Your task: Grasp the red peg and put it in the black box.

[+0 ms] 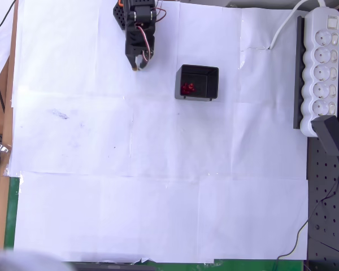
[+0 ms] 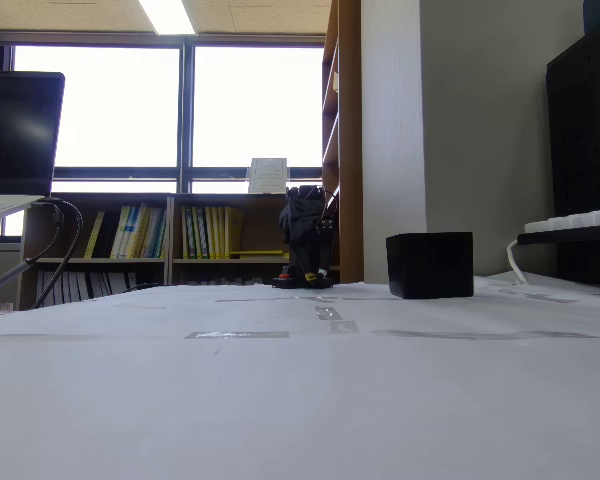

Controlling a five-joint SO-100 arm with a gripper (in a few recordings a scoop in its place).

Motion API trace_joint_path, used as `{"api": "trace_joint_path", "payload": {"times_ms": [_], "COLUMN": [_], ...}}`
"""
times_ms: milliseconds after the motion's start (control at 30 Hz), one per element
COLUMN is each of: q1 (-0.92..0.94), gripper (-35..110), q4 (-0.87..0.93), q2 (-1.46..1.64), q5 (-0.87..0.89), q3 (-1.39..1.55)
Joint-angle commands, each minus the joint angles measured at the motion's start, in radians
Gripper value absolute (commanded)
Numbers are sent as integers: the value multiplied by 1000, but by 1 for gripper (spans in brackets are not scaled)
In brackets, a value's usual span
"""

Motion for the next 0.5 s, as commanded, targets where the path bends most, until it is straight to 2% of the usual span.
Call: {"api": "trace_joint_path", "payload": {"times_ms": [0, 233, 300, 367, 433, 467], "q1": [18, 35, 52, 72, 75, 61], "gripper": [0, 0, 0, 0, 0, 0], "q4": [8, 17, 46, 156, 175, 193], "q2": [-86, -91, -91, -91, -92, -92], "q5": [-34, -126, -195, -334, -249, -130], "q3": [-43, -127, -127, -127, -127, -127]}}
